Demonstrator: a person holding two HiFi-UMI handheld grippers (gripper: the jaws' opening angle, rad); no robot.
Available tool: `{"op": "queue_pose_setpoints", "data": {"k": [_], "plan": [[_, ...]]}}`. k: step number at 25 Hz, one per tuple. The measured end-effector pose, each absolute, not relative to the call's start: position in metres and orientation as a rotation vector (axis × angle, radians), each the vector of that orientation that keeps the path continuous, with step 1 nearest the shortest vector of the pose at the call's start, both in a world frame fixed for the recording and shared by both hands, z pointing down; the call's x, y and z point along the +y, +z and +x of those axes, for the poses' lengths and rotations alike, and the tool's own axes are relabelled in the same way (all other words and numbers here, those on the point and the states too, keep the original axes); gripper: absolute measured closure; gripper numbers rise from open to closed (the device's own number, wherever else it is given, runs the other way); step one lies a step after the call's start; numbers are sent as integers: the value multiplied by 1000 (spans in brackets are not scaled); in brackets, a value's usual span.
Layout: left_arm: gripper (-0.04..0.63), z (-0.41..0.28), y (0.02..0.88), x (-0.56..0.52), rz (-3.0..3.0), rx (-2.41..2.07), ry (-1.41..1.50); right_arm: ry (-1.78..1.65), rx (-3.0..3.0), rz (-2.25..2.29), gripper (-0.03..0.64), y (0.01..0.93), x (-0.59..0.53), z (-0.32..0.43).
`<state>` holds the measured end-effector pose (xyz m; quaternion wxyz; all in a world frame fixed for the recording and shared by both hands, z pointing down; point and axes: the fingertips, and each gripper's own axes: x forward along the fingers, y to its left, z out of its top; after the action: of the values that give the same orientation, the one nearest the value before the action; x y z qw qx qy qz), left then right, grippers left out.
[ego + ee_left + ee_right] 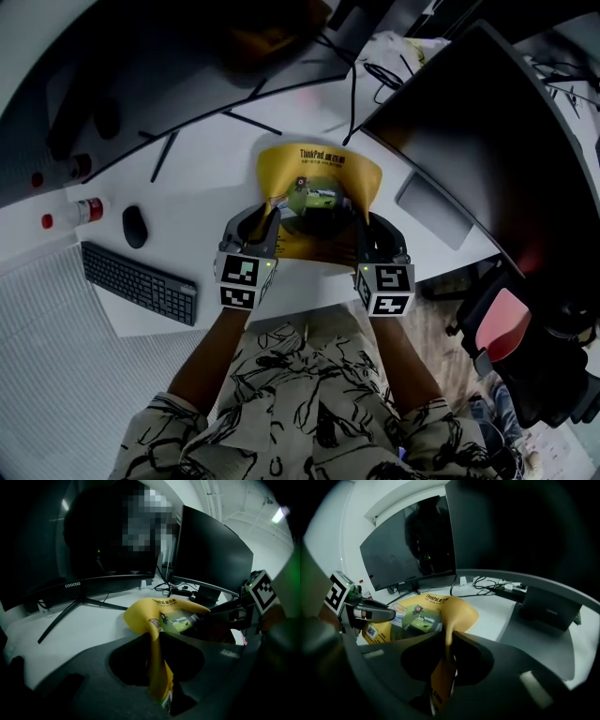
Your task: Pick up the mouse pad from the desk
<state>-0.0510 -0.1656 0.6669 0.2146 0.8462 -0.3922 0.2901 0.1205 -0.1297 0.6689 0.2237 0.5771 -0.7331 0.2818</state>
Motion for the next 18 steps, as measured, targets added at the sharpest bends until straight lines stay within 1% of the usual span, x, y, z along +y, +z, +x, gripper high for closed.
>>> {"op": "queue_pose_setpoints", "data": {"k": [18], "plan": [[522,-60,559,-179,2482,-1233,583,583,-2227,1655,554,558,-150,120]]}}
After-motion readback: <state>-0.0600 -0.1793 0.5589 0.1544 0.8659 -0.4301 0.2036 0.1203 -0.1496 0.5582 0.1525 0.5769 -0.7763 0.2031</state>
